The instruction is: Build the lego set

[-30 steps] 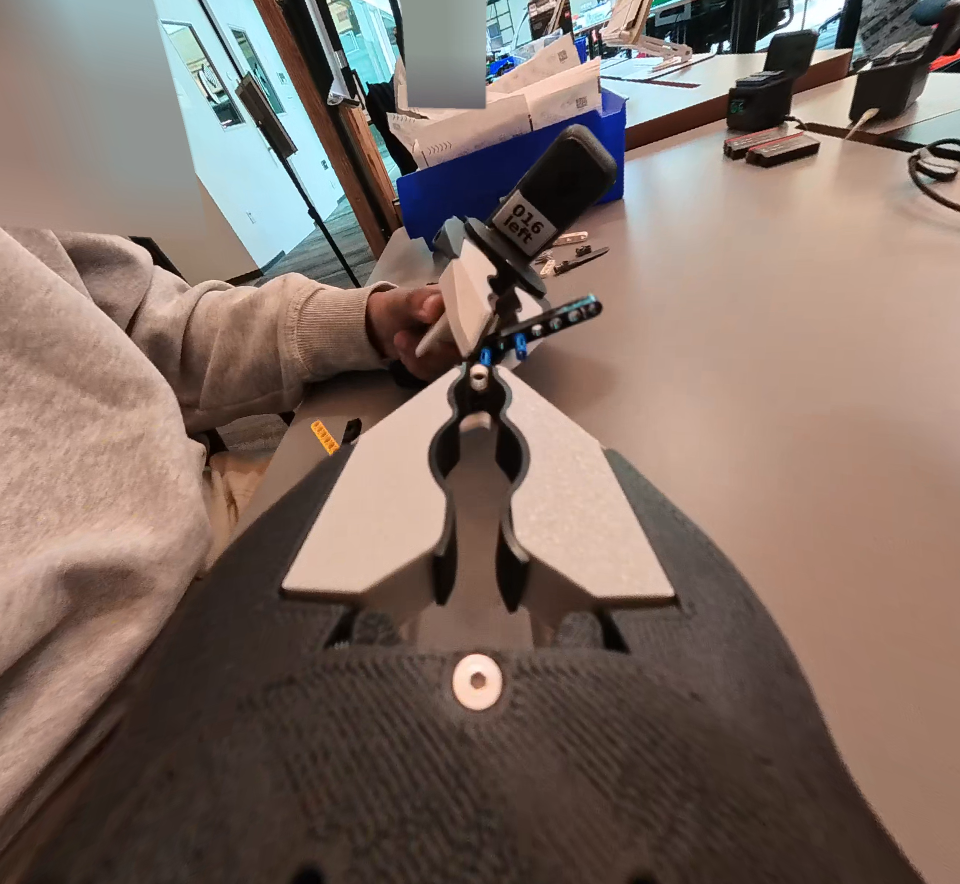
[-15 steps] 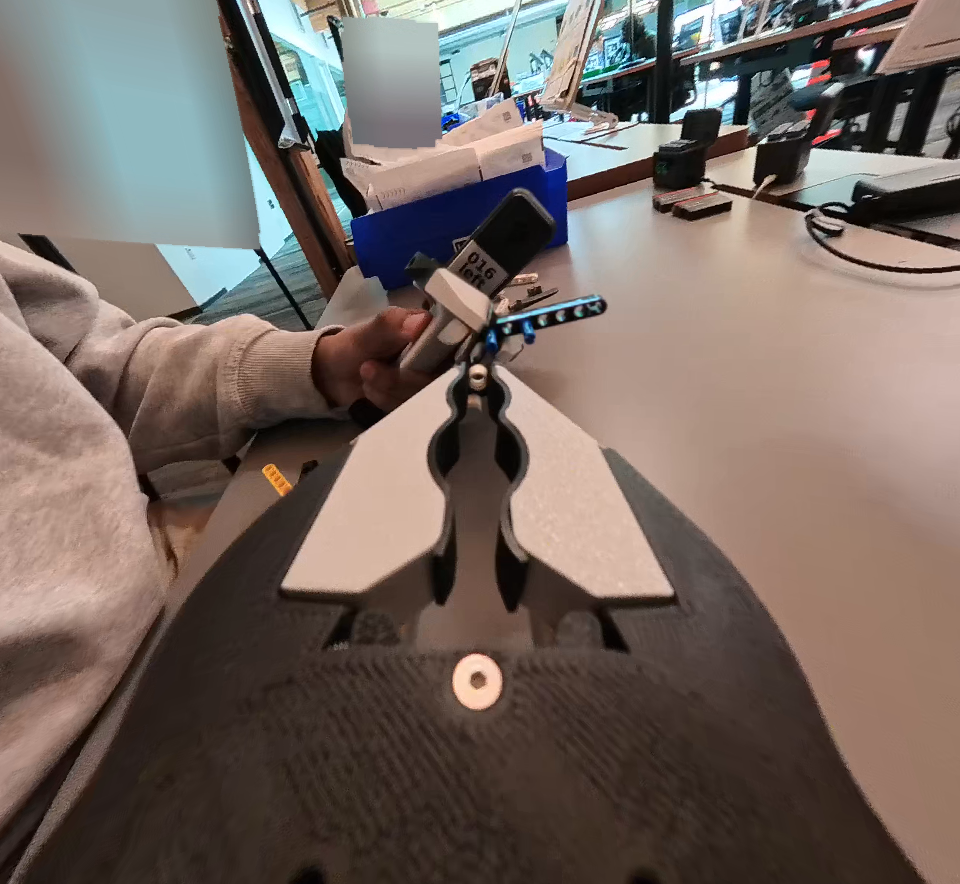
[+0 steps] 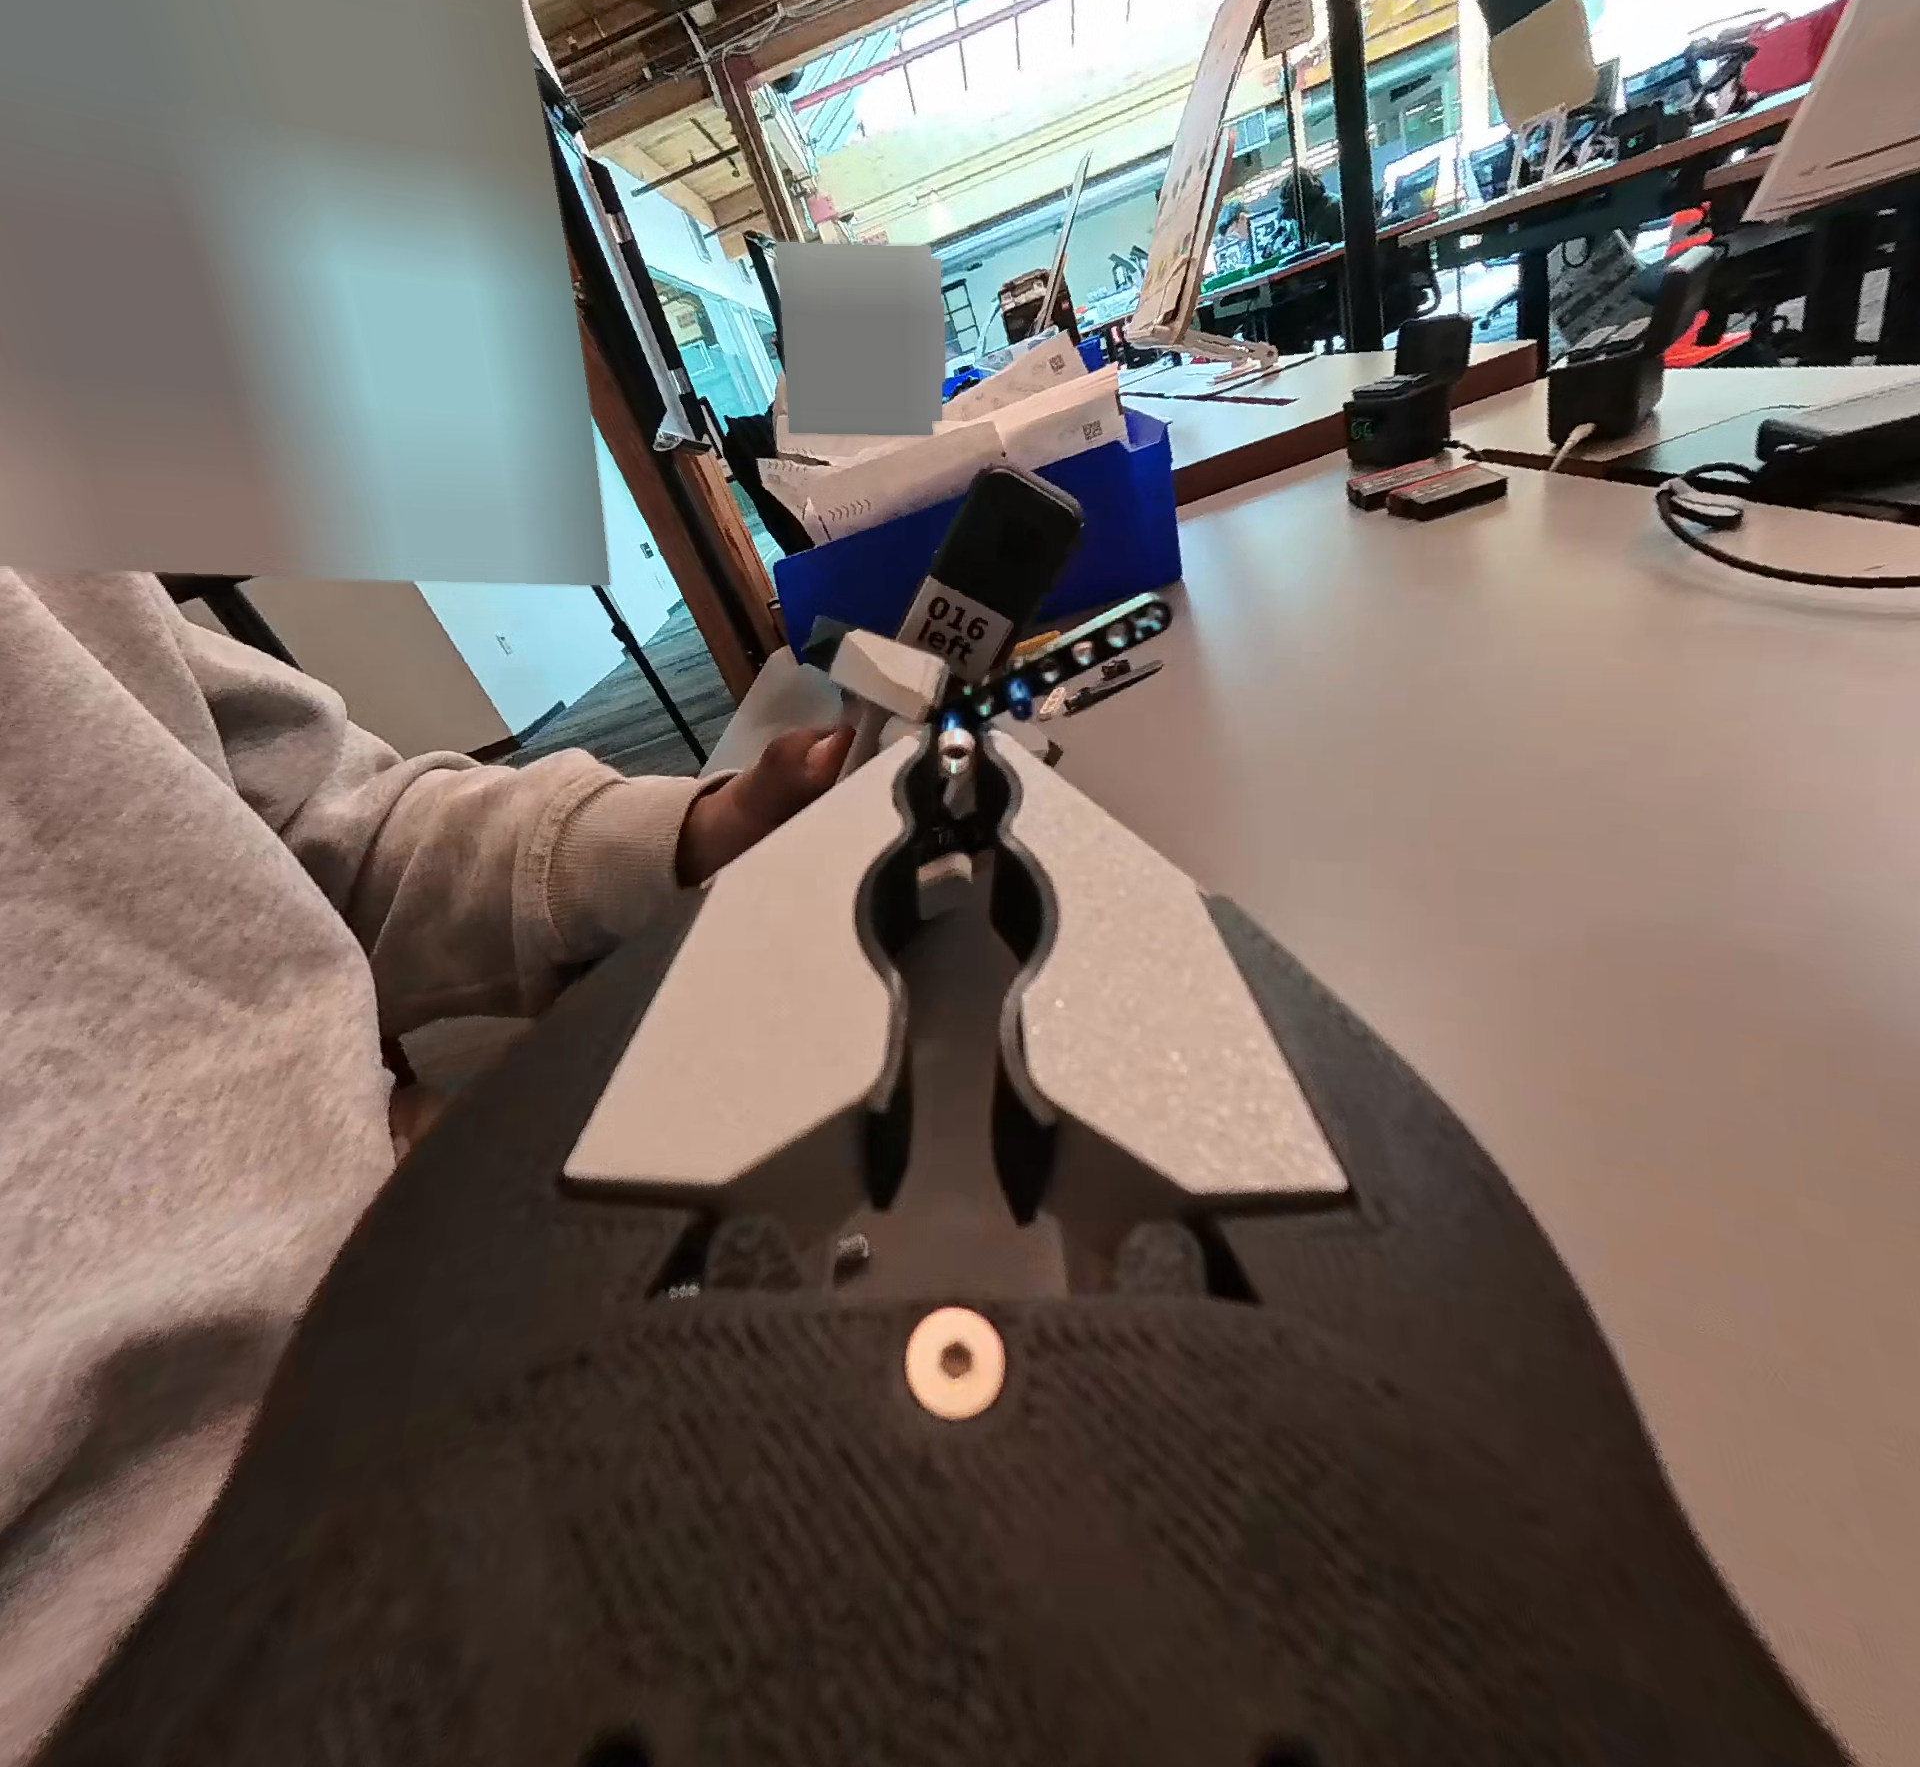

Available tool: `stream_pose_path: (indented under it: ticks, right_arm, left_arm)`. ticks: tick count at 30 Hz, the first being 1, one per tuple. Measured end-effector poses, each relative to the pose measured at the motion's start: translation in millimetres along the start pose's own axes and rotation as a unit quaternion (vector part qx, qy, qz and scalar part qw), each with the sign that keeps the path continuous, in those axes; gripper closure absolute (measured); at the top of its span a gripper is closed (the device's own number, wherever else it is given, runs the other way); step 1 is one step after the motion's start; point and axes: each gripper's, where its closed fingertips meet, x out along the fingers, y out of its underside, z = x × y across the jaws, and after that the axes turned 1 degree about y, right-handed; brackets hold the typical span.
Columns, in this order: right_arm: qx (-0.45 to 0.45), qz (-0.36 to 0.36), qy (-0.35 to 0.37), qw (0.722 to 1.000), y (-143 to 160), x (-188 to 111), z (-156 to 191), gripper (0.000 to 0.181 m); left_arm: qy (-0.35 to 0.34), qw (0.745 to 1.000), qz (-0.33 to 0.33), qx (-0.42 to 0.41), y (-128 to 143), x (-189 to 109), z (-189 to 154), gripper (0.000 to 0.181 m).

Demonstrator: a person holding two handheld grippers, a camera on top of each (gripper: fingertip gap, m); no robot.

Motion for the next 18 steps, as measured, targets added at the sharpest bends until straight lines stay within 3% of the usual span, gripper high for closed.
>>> stream_pose_path:
  ticks: [1, 10, 18]
  right_arm:
    - [0.001, 0.0, -0.003, 1.0, 0.1, 0.3, 0.8, 0.177]
    - [0.132, -0.071, -0.087, 0.985, -13.8, -10.9, 2.6, 0.177]
    - [0.132, -0.053, -0.097, 0.985, -9.1, -6.4, 8.3, 0.177]
  left_arm:
    - [-0.004, 1.0, 0.001, 0.006, 0.7, 0.6, 0.1, 0.174]
    - [0.004, 1.0, -0.014, 0.021, -2.7, 0.4, -4.9, 0.174]
    - [0.009, 0.998, -0.005, 0.055, 0.6, 3.9, -12.2, 0.174]
